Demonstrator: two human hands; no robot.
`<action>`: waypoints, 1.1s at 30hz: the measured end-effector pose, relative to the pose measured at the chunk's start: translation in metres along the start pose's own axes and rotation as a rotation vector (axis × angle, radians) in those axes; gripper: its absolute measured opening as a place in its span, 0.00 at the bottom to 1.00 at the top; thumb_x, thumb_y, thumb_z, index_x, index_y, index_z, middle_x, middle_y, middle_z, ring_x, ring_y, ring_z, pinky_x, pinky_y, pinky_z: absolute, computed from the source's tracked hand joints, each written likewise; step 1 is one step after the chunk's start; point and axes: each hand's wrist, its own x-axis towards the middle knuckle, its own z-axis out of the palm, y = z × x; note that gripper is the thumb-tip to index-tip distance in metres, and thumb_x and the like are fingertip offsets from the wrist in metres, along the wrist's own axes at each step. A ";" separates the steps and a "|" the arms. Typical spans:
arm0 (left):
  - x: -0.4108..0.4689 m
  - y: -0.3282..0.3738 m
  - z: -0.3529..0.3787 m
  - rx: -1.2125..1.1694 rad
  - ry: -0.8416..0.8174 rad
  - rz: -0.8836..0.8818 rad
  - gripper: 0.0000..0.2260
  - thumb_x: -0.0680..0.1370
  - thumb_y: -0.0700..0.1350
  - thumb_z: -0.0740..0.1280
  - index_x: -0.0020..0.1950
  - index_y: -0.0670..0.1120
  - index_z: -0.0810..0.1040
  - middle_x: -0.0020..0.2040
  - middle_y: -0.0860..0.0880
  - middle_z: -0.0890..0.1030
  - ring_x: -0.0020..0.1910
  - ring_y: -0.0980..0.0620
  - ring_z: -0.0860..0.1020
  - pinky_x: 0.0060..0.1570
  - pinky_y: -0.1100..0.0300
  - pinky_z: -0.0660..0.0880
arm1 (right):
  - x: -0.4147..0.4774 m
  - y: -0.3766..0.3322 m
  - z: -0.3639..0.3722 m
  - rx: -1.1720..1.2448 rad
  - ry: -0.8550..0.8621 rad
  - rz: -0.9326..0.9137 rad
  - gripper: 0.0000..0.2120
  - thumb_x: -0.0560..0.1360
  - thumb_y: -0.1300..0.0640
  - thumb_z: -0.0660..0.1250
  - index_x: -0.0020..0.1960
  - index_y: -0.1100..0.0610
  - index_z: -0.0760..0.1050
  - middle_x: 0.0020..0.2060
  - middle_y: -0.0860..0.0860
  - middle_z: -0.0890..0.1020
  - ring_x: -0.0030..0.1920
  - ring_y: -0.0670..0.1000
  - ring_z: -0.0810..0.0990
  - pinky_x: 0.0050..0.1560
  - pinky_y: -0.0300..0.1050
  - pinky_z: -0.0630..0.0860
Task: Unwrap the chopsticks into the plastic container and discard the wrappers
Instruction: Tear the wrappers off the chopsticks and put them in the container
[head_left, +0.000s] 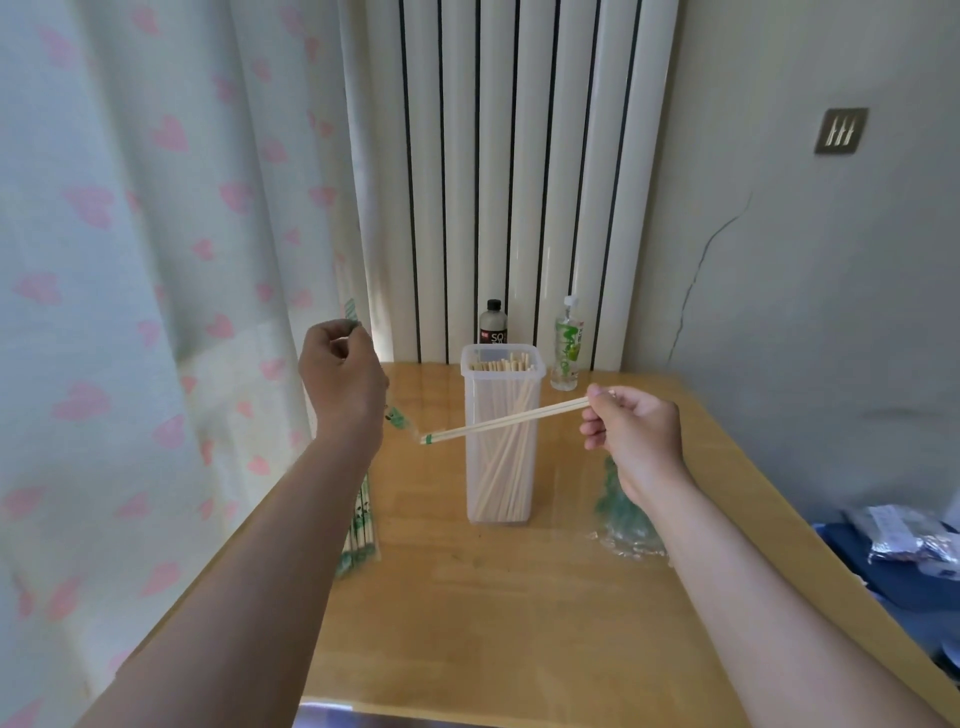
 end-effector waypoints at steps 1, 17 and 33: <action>-0.001 0.000 0.001 0.007 -0.014 0.014 0.05 0.80 0.39 0.60 0.51 0.47 0.75 0.36 0.49 0.74 0.26 0.56 0.71 0.32 0.57 0.73 | 0.001 -0.001 0.000 -0.008 0.002 -0.011 0.07 0.80 0.61 0.70 0.44 0.61 0.82 0.33 0.54 0.82 0.32 0.50 0.80 0.33 0.46 0.78; -0.036 -0.036 0.005 0.729 -0.790 0.031 0.05 0.77 0.39 0.65 0.41 0.43 0.75 0.35 0.48 0.75 0.34 0.51 0.72 0.33 0.58 0.70 | 0.001 -0.030 0.023 -0.154 -0.027 -0.251 0.10 0.85 0.57 0.61 0.46 0.54 0.75 0.39 0.56 0.85 0.35 0.54 0.87 0.40 0.54 0.85; -0.018 -0.027 -0.009 0.401 -0.362 0.007 0.04 0.76 0.40 0.63 0.47 0.40 0.76 0.36 0.47 0.73 0.34 0.49 0.70 0.34 0.53 0.70 | 0.043 -0.084 0.034 -0.095 0.197 -0.365 0.09 0.85 0.57 0.60 0.48 0.59 0.74 0.40 0.57 0.83 0.34 0.53 0.86 0.40 0.54 0.85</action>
